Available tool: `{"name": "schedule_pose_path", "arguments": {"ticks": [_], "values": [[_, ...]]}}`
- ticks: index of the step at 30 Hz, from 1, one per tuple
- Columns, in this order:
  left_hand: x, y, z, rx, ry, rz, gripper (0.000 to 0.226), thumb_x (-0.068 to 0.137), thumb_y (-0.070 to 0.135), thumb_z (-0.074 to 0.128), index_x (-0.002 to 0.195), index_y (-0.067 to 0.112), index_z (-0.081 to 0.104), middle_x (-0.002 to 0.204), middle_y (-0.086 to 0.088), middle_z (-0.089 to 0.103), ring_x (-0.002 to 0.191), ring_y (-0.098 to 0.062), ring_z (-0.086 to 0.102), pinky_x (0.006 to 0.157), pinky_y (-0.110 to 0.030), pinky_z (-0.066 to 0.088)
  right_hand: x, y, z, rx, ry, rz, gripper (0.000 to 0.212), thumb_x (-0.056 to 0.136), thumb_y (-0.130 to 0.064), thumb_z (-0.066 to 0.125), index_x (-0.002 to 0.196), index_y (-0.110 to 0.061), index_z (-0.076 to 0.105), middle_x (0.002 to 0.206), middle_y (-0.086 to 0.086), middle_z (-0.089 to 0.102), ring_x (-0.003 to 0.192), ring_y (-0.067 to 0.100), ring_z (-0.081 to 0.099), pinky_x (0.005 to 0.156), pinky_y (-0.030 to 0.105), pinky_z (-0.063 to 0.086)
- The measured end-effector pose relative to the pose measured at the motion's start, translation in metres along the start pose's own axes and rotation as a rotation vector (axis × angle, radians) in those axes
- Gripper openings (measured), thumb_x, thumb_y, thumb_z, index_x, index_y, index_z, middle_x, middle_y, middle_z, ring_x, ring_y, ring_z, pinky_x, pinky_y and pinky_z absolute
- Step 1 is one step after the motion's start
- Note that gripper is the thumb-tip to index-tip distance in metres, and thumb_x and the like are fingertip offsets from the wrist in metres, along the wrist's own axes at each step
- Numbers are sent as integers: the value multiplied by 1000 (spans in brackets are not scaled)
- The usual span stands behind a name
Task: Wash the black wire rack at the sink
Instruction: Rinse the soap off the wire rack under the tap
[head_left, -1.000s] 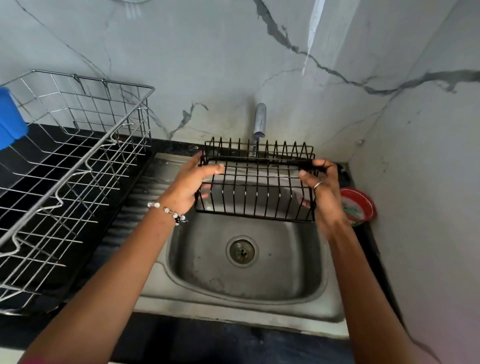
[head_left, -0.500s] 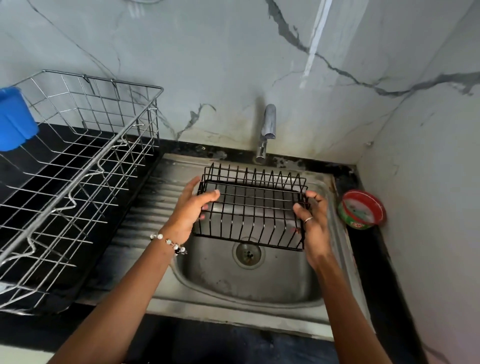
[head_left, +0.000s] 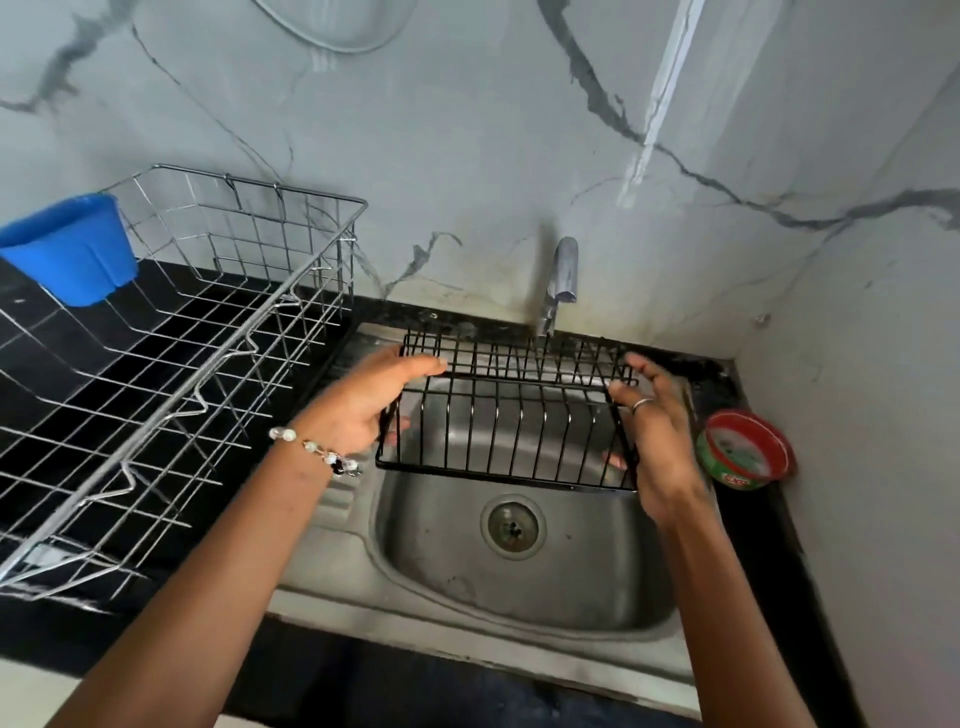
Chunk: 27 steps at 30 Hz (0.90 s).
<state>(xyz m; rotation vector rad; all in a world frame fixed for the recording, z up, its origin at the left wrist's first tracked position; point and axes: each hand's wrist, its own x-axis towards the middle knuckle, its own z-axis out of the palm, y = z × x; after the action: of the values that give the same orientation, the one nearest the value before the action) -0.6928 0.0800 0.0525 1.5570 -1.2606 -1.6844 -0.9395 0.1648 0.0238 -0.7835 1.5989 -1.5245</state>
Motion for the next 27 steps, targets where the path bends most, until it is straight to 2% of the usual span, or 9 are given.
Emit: {"name": "schedule_pose_path", "arguments": {"ticks": [5,9,11,14,18,20,22,25,27], "values": [[-40,53,-36,-19,54,88,43,75,43,72,113,27,58,124,-2,55,102,-25,55,80,-41,49,-8,-58,28,46,-58,-160,30,91,-24,53,113,-43,57,104,-19,61,106,12,55,73,36,42],[-61,78,-88,-121,99,42,82,63,55,73,138,38,43,150,-12,34,115,-40,52,92,-65,43,-17,-100,65,25,-135,-256,29,89,-24,55,112,-42,60,107,-10,66,98,15,57,69,36,42],[-69,85,-118,-133,152,18,95,56,58,73,142,37,38,145,-20,39,119,-46,49,95,-70,37,-21,-118,91,5,-185,-295,29,87,-26,55,111,-41,60,111,-8,66,101,16,59,69,36,42],[-77,91,-166,-54,223,7,105,51,63,71,145,38,33,140,-28,43,116,-47,51,98,-64,38,-24,-137,141,-45,-239,-324,30,83,-31,55,112,-38,61,110,-13,67,105,14,58,74,37,47],[-75,84,-246,-151,192,-7,108,48,56,80,144,38,36,140,-30,39,107,-53,54,72,-60,53,-22,-152,228,-92,-301,-323,29,83,-32,58,111,-33,64,110,-11,67,101,13,58,80,41,50],[-69,73,-288,-195,170,-36,105,49,48,83,143,33,39,141,-27,40,112,-53,51,74,-67,49,-19,-152,278,-125,-349,-316,30,86,-29,59,115,-29,64,106,-10,67,98,12,60,78,35,51],[-63,57,-320,-243,175,-53,84,62,40,81,137,27,45,142,-23,38,120,-54,44,83,-76,40,-13,-144,324,-154,-382,-345,33,88,-22,60,121,-16,62,110,0,67,100,17,63,67,25,54],[-51,31,-347,-297,184,-108,43,79,31,73,117,26,54,153,-15,23,132,-56,28,73,-82,37,-2,-126,379,-221,-429,-347,39,86,-22,68,119,-4,61,116,10,65,110,21,61,79,40,59],[-41,11,-361,-343,206,-180,50,80,30,71,125,24,50,153,-16,19,133,-57,24,71,-83,36,1,-116,406,-302,-468,-318,39,83,-27,72,116,-8,64,117,7,66,110,18,61,85,45,56]]}}
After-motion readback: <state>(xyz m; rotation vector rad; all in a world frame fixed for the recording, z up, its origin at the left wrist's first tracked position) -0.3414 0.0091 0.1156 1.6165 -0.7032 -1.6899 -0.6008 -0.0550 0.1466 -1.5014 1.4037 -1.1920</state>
